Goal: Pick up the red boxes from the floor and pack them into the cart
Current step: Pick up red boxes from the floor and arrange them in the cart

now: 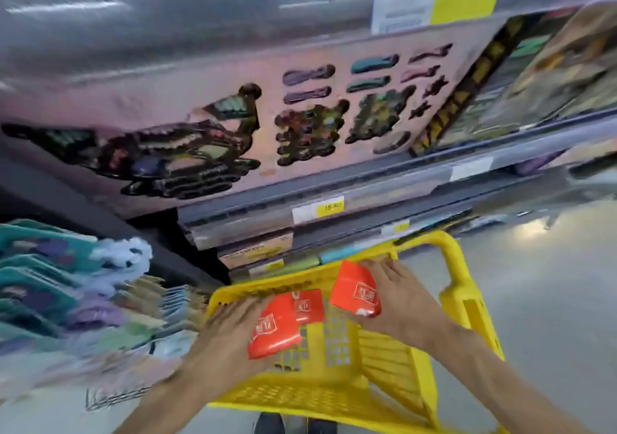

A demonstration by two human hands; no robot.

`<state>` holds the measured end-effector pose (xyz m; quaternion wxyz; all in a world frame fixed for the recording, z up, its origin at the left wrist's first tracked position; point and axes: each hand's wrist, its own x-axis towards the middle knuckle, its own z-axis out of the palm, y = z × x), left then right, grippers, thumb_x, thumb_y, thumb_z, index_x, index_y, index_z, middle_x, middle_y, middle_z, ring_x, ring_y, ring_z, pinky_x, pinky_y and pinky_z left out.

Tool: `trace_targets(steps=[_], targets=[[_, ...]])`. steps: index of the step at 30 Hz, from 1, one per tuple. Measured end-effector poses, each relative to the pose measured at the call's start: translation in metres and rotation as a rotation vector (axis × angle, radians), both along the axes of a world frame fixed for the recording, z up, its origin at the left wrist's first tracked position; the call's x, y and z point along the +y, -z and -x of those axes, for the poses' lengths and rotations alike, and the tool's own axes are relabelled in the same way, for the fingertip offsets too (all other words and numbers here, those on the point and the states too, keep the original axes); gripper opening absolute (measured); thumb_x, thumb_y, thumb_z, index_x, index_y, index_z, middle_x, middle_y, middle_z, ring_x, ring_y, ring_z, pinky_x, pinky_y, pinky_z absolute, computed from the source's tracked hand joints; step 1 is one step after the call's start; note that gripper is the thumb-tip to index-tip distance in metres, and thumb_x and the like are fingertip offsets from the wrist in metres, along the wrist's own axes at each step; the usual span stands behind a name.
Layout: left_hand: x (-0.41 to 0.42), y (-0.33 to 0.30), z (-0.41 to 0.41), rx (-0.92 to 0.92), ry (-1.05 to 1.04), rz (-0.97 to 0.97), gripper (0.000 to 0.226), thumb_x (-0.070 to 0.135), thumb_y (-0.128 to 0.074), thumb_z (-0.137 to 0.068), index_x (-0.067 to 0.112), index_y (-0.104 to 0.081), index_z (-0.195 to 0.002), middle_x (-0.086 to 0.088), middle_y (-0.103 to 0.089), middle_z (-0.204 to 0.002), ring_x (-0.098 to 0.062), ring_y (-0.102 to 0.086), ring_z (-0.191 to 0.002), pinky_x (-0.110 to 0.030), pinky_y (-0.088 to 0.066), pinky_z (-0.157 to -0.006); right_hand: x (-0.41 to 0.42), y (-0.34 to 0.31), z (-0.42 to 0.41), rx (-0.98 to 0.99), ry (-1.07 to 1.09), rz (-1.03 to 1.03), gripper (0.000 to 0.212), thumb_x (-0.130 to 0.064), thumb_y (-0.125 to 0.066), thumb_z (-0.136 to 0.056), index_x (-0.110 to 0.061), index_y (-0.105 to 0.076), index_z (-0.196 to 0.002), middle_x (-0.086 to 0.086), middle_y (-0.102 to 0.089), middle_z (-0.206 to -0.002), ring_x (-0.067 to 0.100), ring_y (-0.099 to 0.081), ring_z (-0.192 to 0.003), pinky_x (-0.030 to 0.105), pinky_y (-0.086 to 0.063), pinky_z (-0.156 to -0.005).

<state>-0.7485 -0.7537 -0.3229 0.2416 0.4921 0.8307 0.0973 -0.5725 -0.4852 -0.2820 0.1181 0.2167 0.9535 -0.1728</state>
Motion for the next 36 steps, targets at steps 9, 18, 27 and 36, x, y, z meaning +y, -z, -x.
trace_targets(steps=[9, 18, 27, 36], targets=[[-0.030, 0.059, -0.008, -0.013, -0.050, 0.051, 0.099, 0.084, -0.048, -0.071, 0.041, -0.010, -0.152, 0.014, -0.038, -0.149, -0.016, -0.040, -0.135, -0.038, -0.029, -0.114, 0.004, 0.107, 0.031, -0.253, -0.268, -0.125, 0.093, -0.045, -0.081, -0.061, -0.011, -0.041, -0.138, 0.009, -0.053, -0.130, 0.031, -0.051, -0.122, 0.043, -0.040, -0.104], [-0.041, 0.080, -0.020, -0.040, -0.102, 0.024, 0.098, 0.078, -0.055, -0.072, 0.039, -0.014, -0.153, 0.013, -0.039, -0.147, -0.014, -0.042, -0.129, -0.036, -0.033, -0.111, 0.017, 0.116, 0.036, -0.159, -0.310, -0.213, 0.083, -0.034, -0.083, -0.051, -0.009, -0.052, -0.124, 0.007, -0.061, -0.112, 0.031, -0.058, -0.105, 0.045, -0.047, -0.091], [-0.040, 0.079, -0.023, -0.022, -0.102, 0.020, 0.097, 0.075, -0.058, -0.074, 0.036, -0.017, -0.152, 0.010, -0.042, -0.145, -0.014, -0.044, -0.127, -0.037, -0.036, -0.108, 0.012, 0.150, 0.036, -0.230, -0.338, -0.203, 0.076, -0.027, -0.077, -0.068, -0.015, -0.040, -0.134, 0.002, -0.054, -0.124, 0.025, -0.051, -0.117, 0.038, -0.038, -0.105], [-0.031, 0.087, -0.032, -0.008, -0.064, -0.003, 0.095, 0.074, -0.057, -0.073, 0.033, -0.022, -0.151, 0.013, -0.042, -0.142, -0.009, -0.040, -0.126, -0.035, -0.034, -0.107, 0.007, 0.219, 0.036, -0.300, -0.220, -0.055, 0.082, -0.024, -0.082, -0.072, -0.016, -0.034, -0.137, 0.002, -0.050, -0.132, 0.023, -0.048, -0.125, 0.035, -0.036, -0.109]])
